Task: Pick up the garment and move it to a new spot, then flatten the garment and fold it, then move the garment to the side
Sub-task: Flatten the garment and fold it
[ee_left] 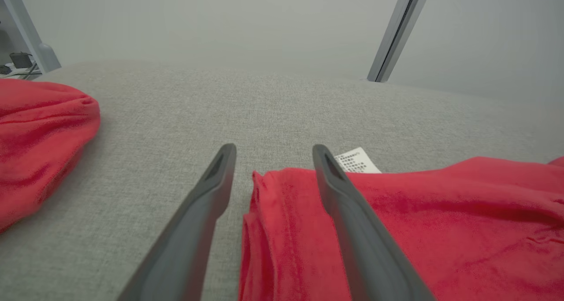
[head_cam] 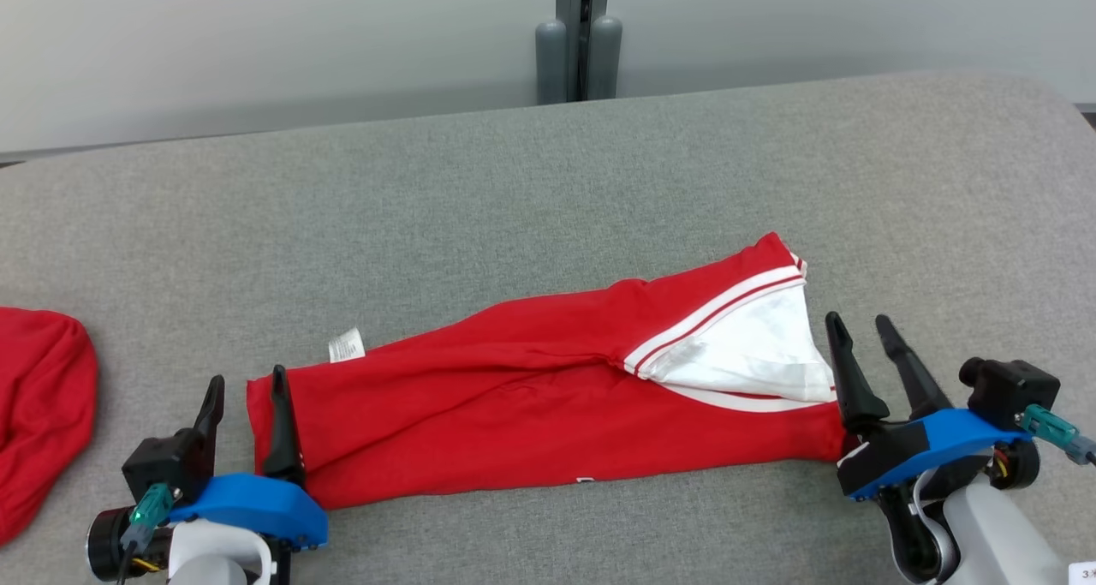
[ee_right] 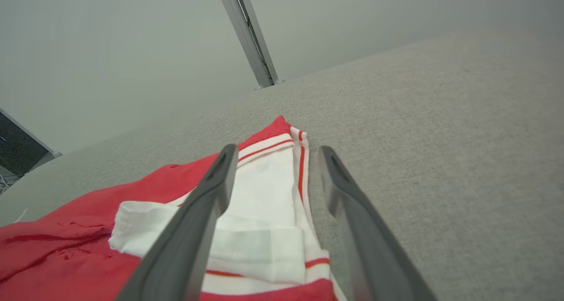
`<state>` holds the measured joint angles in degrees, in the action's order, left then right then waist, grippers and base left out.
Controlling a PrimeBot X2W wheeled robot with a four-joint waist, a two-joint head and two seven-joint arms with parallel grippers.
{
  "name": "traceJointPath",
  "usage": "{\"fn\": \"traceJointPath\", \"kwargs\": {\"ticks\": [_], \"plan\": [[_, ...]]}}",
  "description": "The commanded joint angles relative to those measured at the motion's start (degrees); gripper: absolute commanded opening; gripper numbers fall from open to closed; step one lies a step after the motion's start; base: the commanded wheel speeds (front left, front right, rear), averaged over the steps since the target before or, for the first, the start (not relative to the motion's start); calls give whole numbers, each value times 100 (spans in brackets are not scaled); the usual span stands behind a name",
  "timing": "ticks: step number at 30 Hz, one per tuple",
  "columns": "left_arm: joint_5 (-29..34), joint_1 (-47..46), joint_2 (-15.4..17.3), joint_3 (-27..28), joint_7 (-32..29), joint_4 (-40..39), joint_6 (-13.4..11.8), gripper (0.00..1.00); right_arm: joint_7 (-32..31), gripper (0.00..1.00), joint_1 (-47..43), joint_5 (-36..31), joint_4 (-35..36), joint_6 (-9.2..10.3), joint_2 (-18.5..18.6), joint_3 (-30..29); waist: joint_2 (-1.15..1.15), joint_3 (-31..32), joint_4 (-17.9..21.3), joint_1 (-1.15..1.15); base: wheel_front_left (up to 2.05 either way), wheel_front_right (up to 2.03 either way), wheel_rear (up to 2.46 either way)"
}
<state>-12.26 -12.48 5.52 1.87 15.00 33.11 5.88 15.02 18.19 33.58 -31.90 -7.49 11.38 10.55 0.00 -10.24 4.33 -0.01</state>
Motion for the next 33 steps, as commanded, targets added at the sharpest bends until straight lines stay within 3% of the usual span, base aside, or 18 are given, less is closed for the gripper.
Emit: {"fn": "traceJointPath", "kwargs": {"ticks": [1,6,11,18,26,33], "plan": [[85,122,-36,94,25,-153,-34,100,19,100,-118,-290,122,0,-52,-115,0,61,15,1,0,0,0],[401,506,-173,153,24,-625,-87,100,18,100,-367,-1496,443,0,-293,-413,0,251,-40,1,0,0,0],[504,855,-247,-14,24,-804,-51,100,19,100,-618,-2049,336,0,-559,-537,0,518,-100,1,0,0,0],[123,1322,-257,-382,24,-867,-177,100,19,100,-907,-2210,23,0,-725,-630,0,870,-137,1,0,0,0],[-71,1417,-260,-661,24,-920,-299,100,18,100,-812,-2254,-148,0,-775,-646,0,856,-141,1,0,0,0],[-87,1169,-259,-868,25,-801,-244,100,18,100,-131,-2422,-737,0,-435,-494,0,509,-255,1,0,0,0]]}}
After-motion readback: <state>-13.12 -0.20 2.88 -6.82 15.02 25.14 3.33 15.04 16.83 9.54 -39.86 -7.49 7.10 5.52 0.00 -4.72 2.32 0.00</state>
